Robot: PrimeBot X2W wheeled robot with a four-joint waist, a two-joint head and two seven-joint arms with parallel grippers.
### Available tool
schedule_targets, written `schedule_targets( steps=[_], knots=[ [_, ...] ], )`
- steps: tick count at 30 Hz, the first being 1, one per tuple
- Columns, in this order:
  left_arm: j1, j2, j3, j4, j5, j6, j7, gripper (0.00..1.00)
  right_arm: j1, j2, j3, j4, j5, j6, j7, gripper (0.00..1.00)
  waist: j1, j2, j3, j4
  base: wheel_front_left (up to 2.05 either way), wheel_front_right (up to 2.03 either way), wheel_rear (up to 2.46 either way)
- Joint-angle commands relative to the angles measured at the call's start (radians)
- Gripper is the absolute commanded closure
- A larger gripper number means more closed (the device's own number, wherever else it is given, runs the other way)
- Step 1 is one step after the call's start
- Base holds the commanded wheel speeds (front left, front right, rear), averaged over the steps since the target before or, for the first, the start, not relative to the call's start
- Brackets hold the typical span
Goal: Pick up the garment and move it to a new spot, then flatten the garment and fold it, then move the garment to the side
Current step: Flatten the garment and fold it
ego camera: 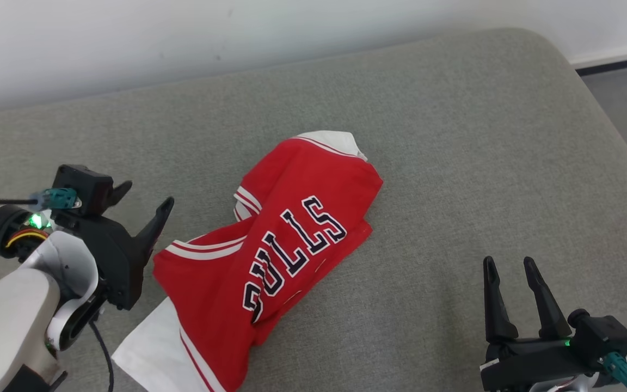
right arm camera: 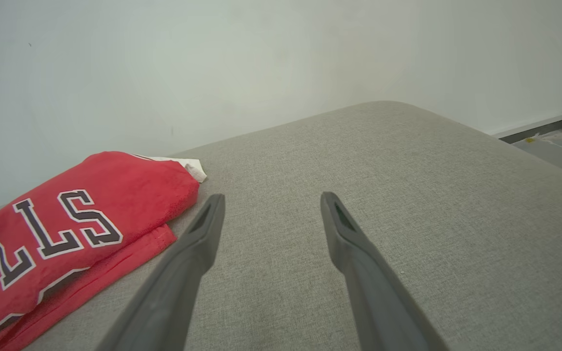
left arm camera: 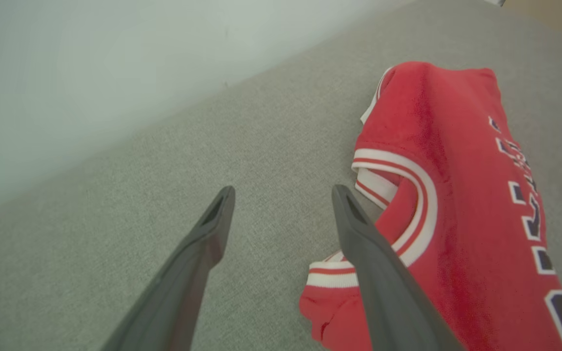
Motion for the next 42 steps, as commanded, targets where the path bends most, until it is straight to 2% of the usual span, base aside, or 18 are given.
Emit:
schedule_targets(
  steps=[1, 10, 16, 27, 28, 29, 30, 37, 41, 42],
  knots=[
    [-0.012, 0.012, -0.007, 0.005, -0.013, 0.003, 0.010, 0.00, -0.013, 0.001, 0.003, -0.002, 0.004, -0.002, 0.000, 0.00, -0.0002, -0.0001, 0.033, -0.031, 0.00, 0.00, 0.00],
    [-0.096, 0.078, -0.188, 0.024, -0.112, 0.003, 0.192, 0.00, -0.034, 0.001, 0.009, 0.000, 0.015, -0.002, 0.000, 0.00, -0.0002, -0.0001, 0.067, -0.051, 0.00, 0.00, 0.00],
    [-0.151, 0.104, -0.276, 0.037, -0.163, 0.003, 0.293, 0.00, -0.040, 0.001, 0.011, 0.005, 0.017, -0.002, 0.000, 0.00, -0.0002, -0.0001, 0.073, -0.058, 0.00, 0.00, 0.00],
    [-0.159, 0.098, -0.330, 0.059, -0.212, 0.008, 0.404, 0.00, -0.039, 0.001, 0.010, 0.006, 0.016, -0.002, 0.000, 0.00, -0.0002, -0.0001, 0.071, -0.069, 0.00, 0.00, 0.00],
    [-0.154, 0.093, -0.332, 0.064, -0.217, 0.009, 0.404, 0.43, -0.040, 0.001, 0.010, 0.005, 0.016, -0.002, 0.000, 0.00, -0.0002, -0.0001, 0.073, -0.069, 0.00, 0.00, 0.00],
    [-0.154, 0.089, -0.335, 0.067, -0.216, 0.008, 0.400, 0.69, -0.041, 0.001, 0.009, 0.003, 0.016, -0.002, 0.000, 0.00, -0.0002, -0.0001, 0.075, -0.069, 0.00, 0.00, 0.00],
    [-0.155, 0.087, -0.337, 0.070, -0.212, 0.008, 0.396, 1.00, -0.041, 0.001, 0.008, 0.002, 0.015, -0.002, 0.000, 0.00, -0.0002, -0.0001, 0.077, -0.068, 0.00, 0.00, 0.00],
    [-0.205, 0.071, -0.327, 0.075, -0.181, 0.003, 0.293, 1.00, -0.037, 0.001, -0.012, -0.002, -0.009, -0.002, 0.000, 0.00, -0.0002, -0.0001, 0.066, -0.039, 0.00, 0.00, 0.00],
    [-0.237, 0.063, -0.294, 0.078, -0.168, 0.001, 0.169, 1.00, -0.032, 0.000, -0.018, -0.009, -0.019, -0.002, 0.000, 0.00, -0.0002, -0.0001, 0.052, -0.010, 0.00, 0.00, 0.00],
    [-0.237, 0.063, -0.294, 0.078, -0.168, 0.001, 0.169, 1.00, -0.032, 0.000, -0.018, -0.009, -0.019, -0.002, 0.000, 0.00, -0.0002, -0.0001, 0.052, -0.010, 0.00, 0.00, 0.00]
  ],
)
